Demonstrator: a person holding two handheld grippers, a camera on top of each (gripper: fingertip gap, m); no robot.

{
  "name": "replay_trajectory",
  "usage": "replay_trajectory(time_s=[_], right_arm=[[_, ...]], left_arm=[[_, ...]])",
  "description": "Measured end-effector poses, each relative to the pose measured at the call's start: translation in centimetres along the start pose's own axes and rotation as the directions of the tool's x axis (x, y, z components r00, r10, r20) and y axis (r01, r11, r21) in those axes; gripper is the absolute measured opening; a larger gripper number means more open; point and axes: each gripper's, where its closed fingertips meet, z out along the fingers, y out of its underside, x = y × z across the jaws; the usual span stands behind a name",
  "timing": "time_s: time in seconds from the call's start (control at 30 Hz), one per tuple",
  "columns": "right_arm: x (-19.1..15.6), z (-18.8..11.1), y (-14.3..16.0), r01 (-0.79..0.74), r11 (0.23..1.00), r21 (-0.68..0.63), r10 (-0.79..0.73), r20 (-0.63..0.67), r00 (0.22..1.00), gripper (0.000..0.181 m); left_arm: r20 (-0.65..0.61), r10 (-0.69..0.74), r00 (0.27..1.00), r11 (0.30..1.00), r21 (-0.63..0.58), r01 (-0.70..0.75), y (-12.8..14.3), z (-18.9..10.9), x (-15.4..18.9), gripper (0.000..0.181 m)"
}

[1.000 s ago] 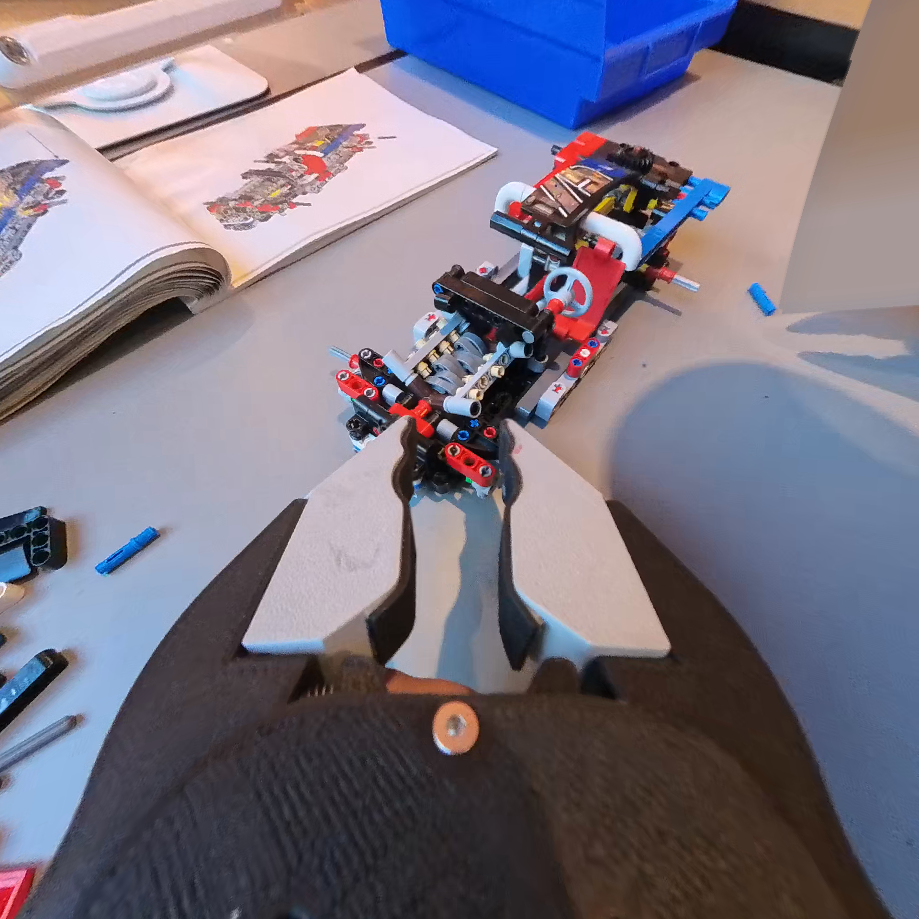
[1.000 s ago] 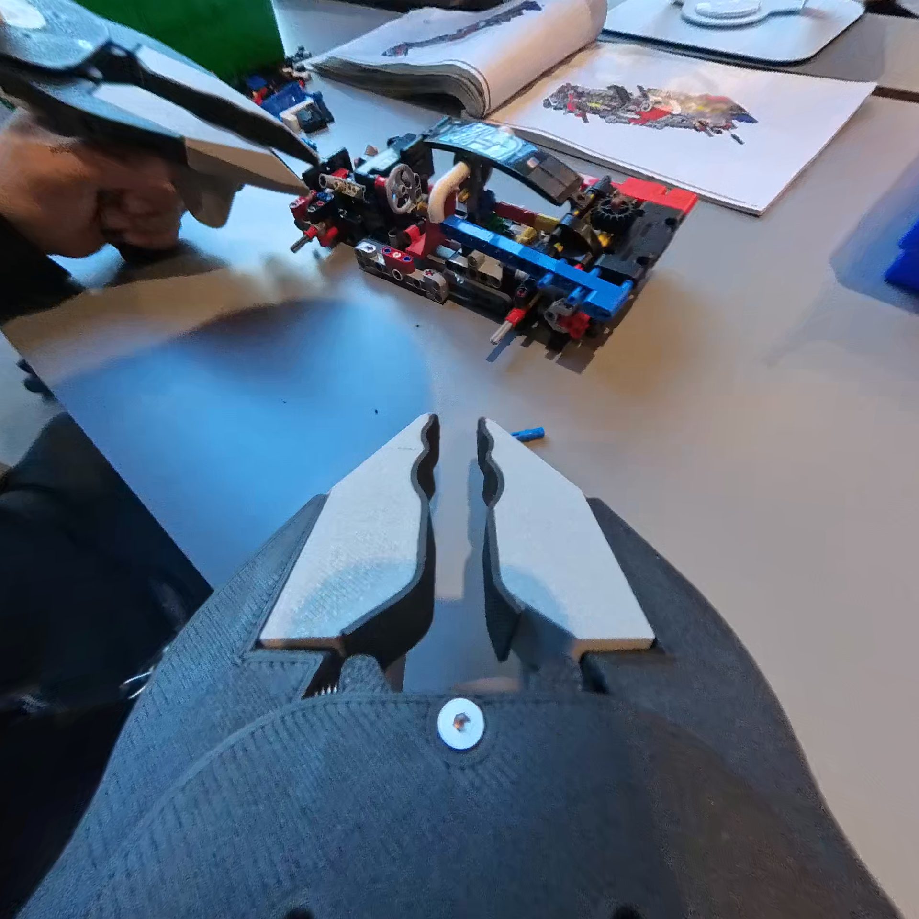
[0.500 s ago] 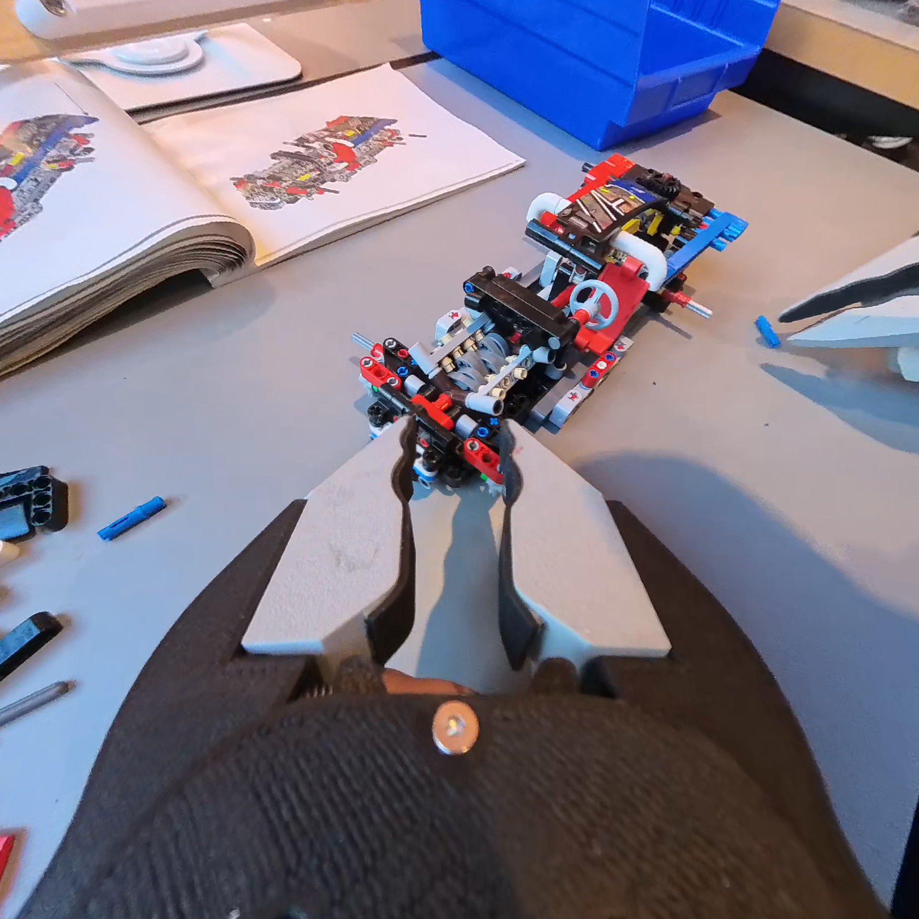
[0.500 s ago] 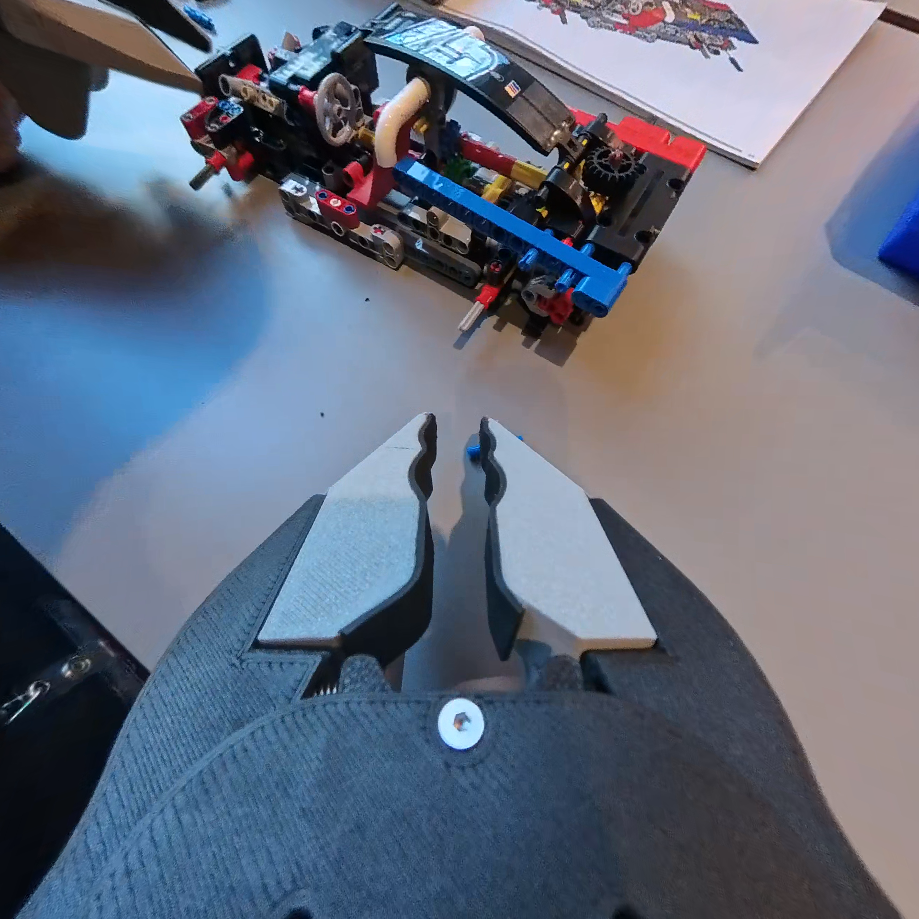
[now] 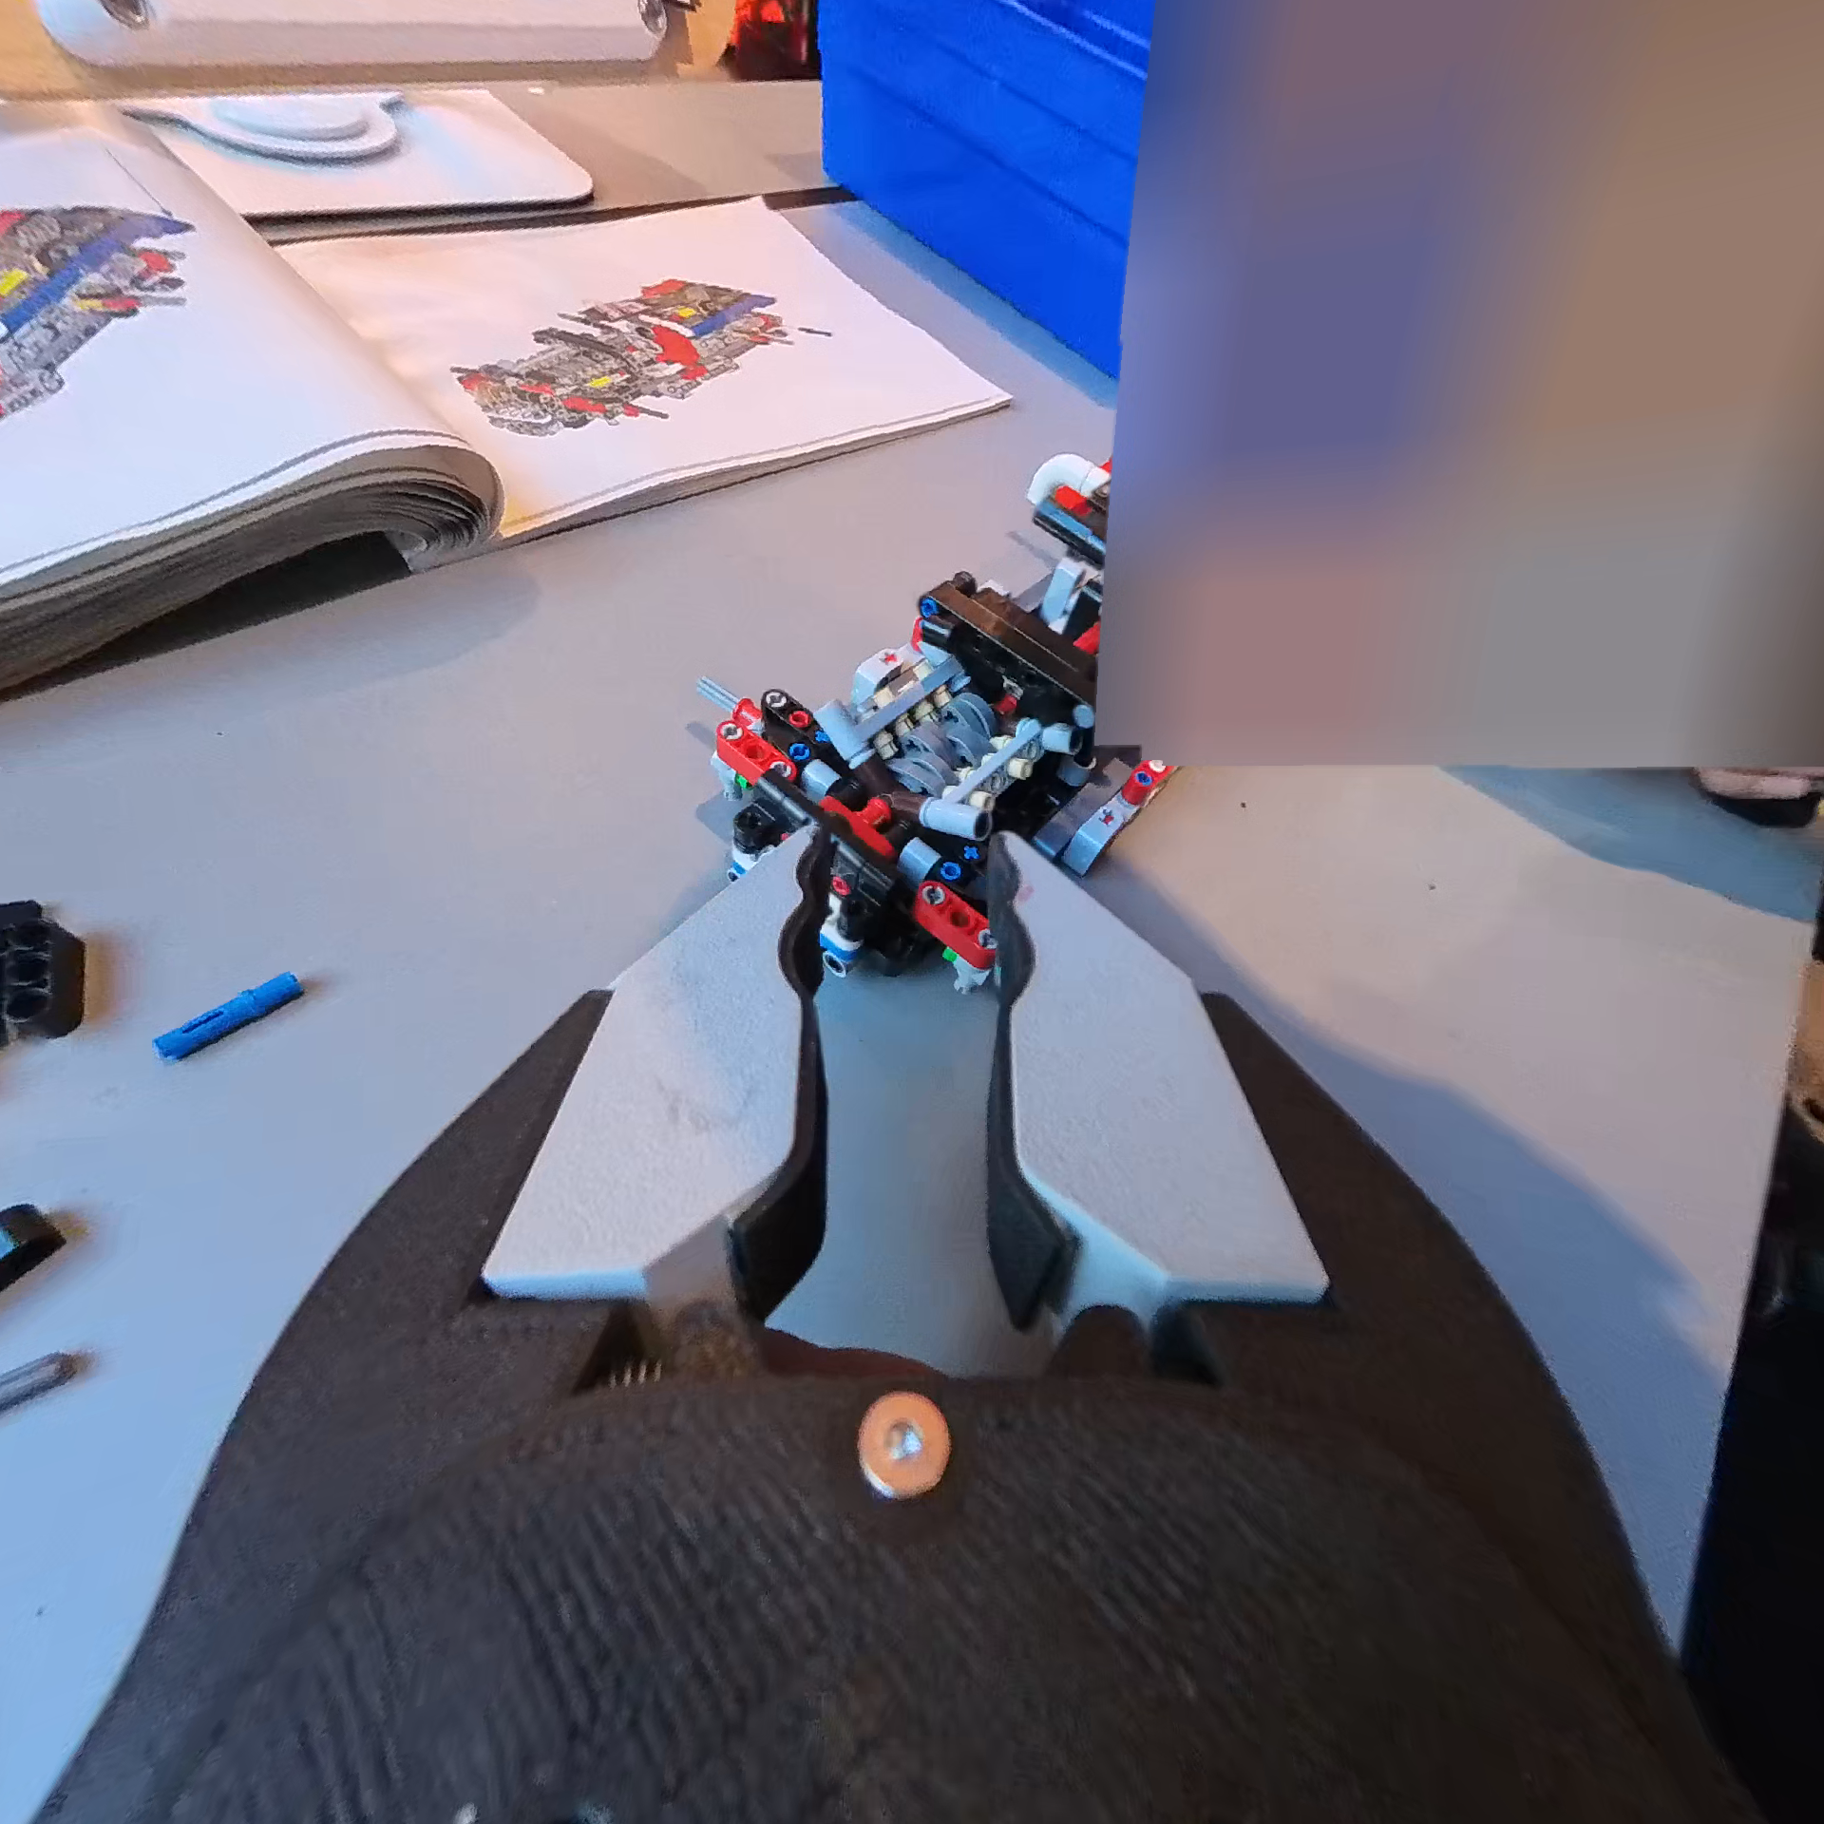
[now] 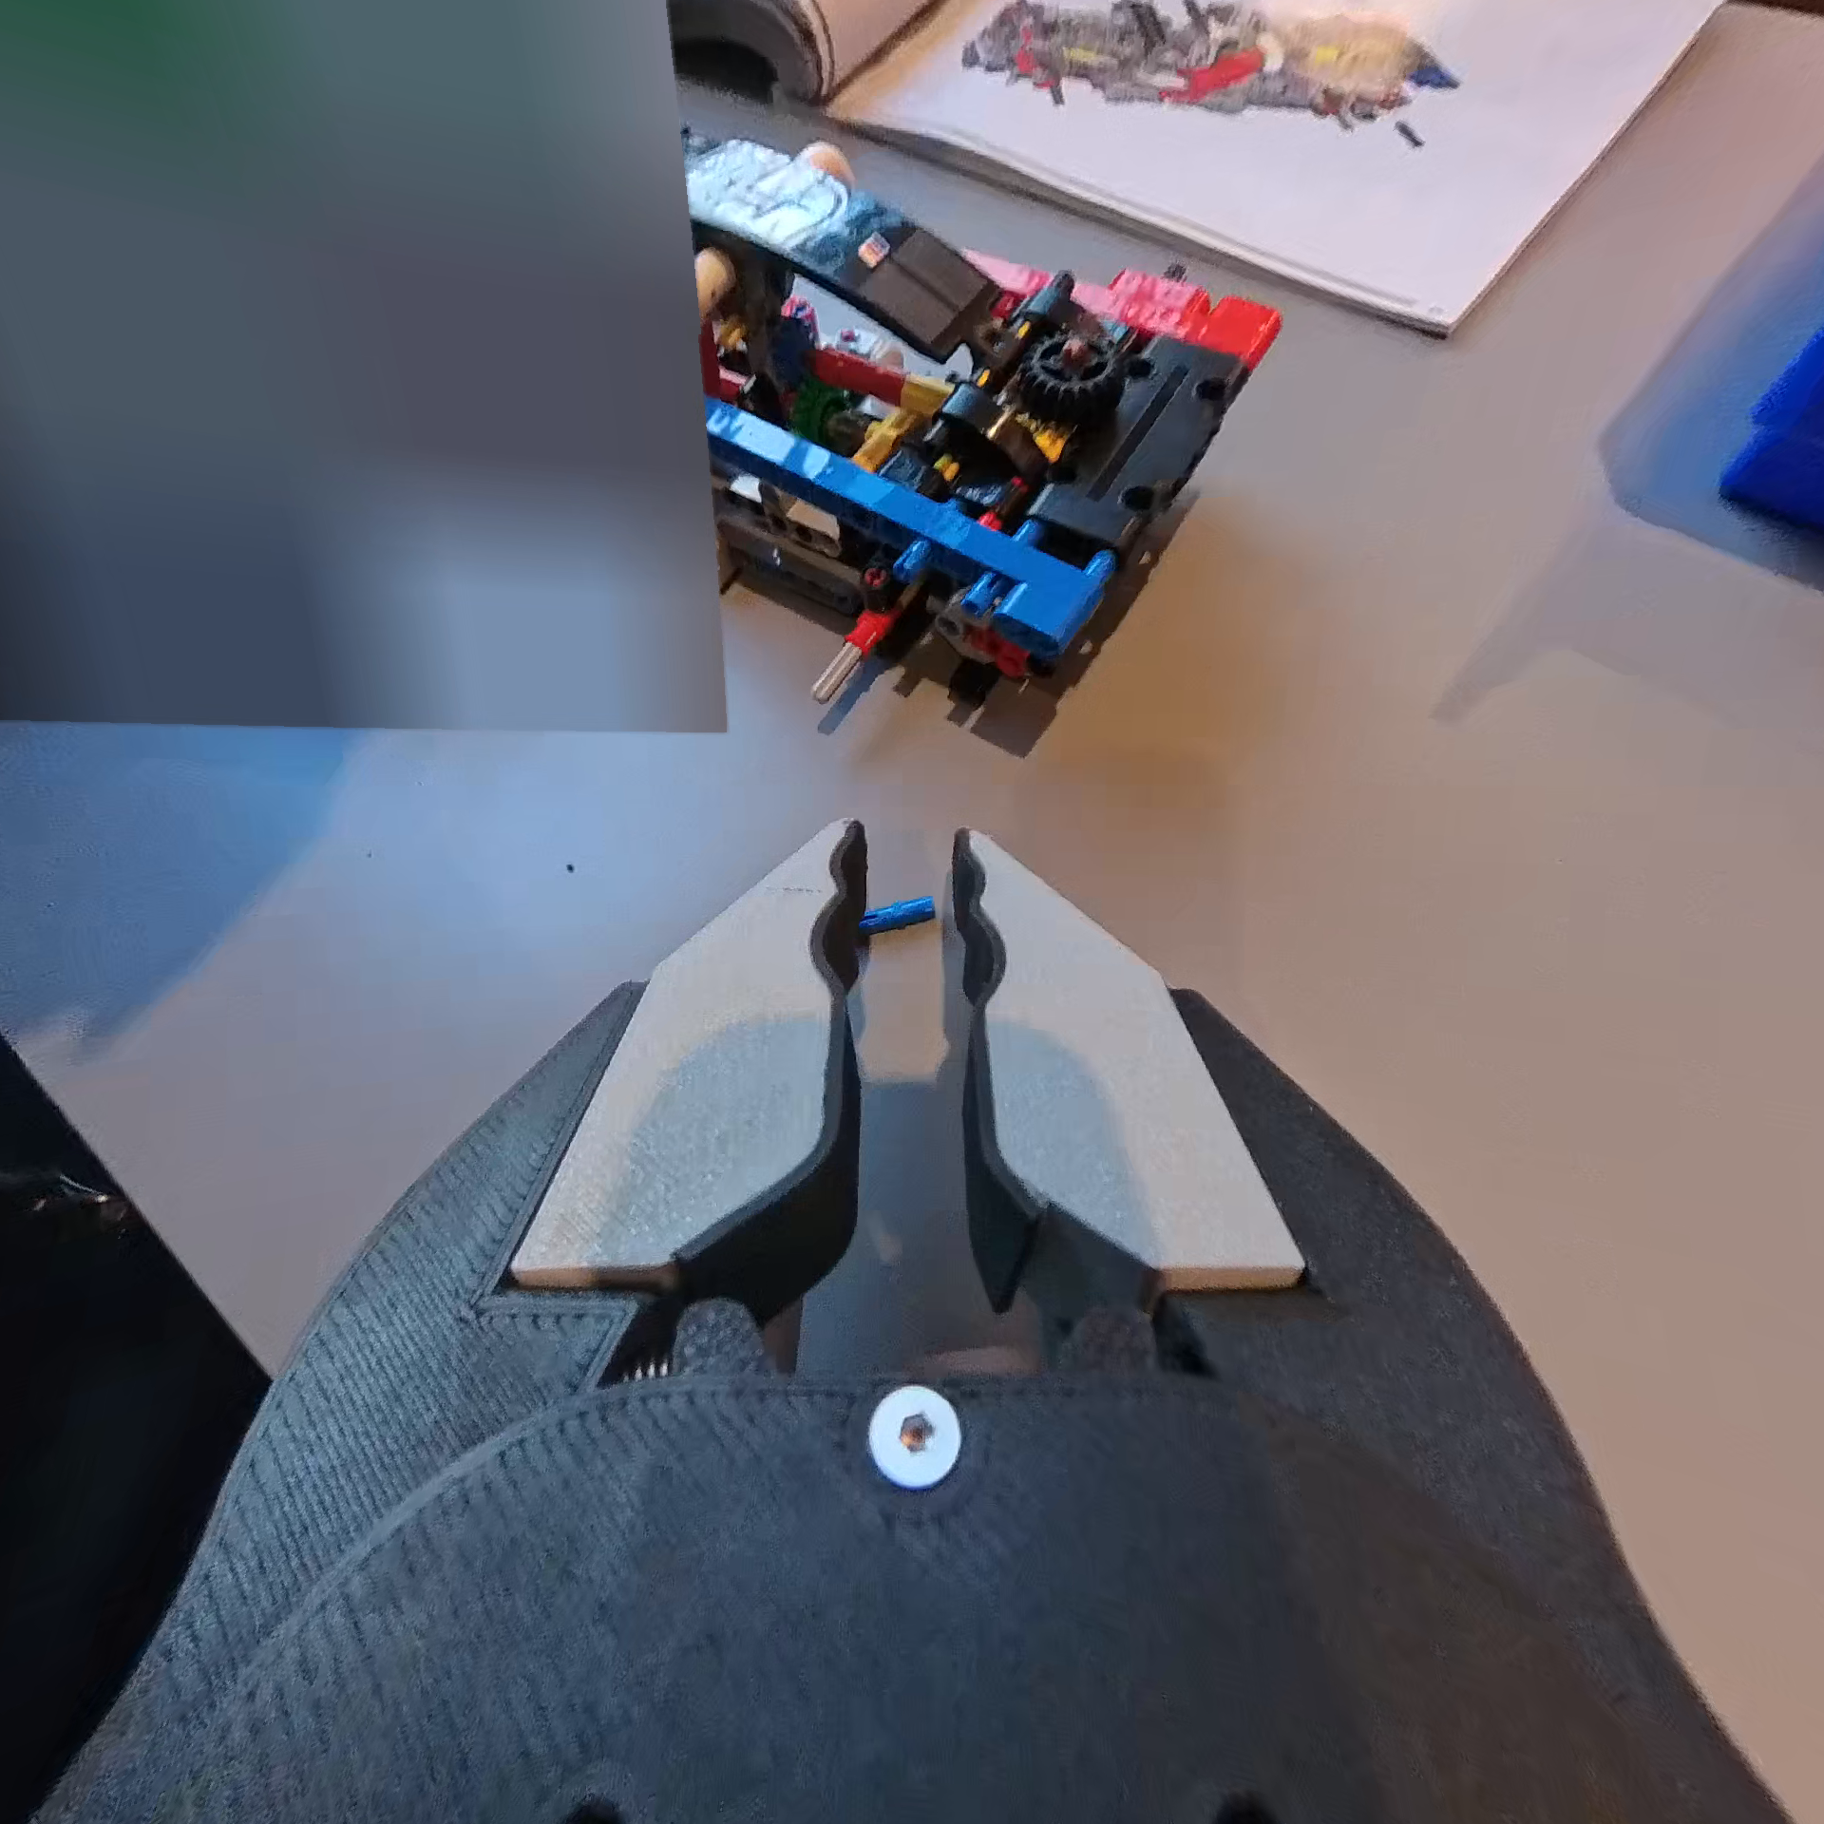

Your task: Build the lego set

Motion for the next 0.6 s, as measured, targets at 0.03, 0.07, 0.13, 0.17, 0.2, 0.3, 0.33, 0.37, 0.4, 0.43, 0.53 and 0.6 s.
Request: replay_trajectory(time_s=[0.03,0.07,0.13,0.17,0.2,0.3,0.33,0.37,0.4,0.43,0.53,0.6], right_arm=[[0.1,-0.2,-0.4,-0.001,1.0,0.024,0.001,0.004,1.0,0.014],[0.2,-0.4,-0.7,-0.002,0.999,0.052,0.001,0.008,1.0,0.014],[0.6,-0.9,-1.6,-0.009,0.993,0.115,0.008,0.006,1.0,0.014],[0.9,-1.3,-2.0,-0.016,0.988,0.151,0.015,0.005,1.0,0.014],[1.3,-1.6,-2.5,-0.025,0.982,0.19,0.025,0.0,1.0,0.014],[2.7,-3.1,-3.6,-0.07,0.949,0.309,0.08,-0.021,0.997,0.015],[3.1,-3.7,-3.9,-0.081,0.935,0.345,0.096,-0.029,0.995,0.014],[3.6,-4.2,-4.0,-0.081,0.926,0.37,0.104,-0.042,0.994,0.014],[4.1,-4.6,-4.0,-0.073,0.921,0.383,0.104,-0.062,0.993,0.014],[4.6,-4.9,-4.0,-0.061,0.918,0.391,0.101,-0.082,0.992,0.014],[5.9,-5.4,-4.1,-0.033,0.914,0.405,0.09,-0.121,0.989,0.013],[6.5,-5.7,-4.2,-0.023,0.908,0.419,0.085,-0.129,0.988,0.012]], left_arm=[[-0.006,-0.015,1.0,1.0,0.006,0.015,-0.1,-0.1,-0.1,0.029],[-0.011,-0.026,1.0,1.0,0.014,0.026,-0.2,-0.2,-0.1,0.029],[-0.009,-0.031,0.999,0.999,0.031,0.032,-0.4,-0.3,-0.2,0.029],[-0.003,-0.026,1.0,0.999,0.036,0.027,-0.4,-0.4,-0.2,0.029],[0.004,-0.019,1.0,0.999,0.036,0.019,-0.4,-0.4,-0.2,0.029],[0.02,0.0,1.0,1.0,0.01,0.0,0.0,-0.3,-0.1,0.029],[0.023,0.003,1.0,1.0,0.003,-0.003,0.1,-0.3,-0.1,0.029],[0.027,0.004,1.0,1.0,-0.001,-0.004,0.2,-0.3,0.0,0.029],[0.029,0.004,1.0,1.0,-0.003,-0.004,0.3,-0.4,0.0,0.029],[0.031,0.003,1.0,1.0,-0.006,-0.003,0.4,-0.4,0.0,0.029],[0.044,0.0,0.999,1.0,-0.019,0.0,0.8,-0.7,0.1,0.029],[0.059,0.004,0.998,1.0,-0.022,-0.002,1.0,-0.9,0.2,0.029]])
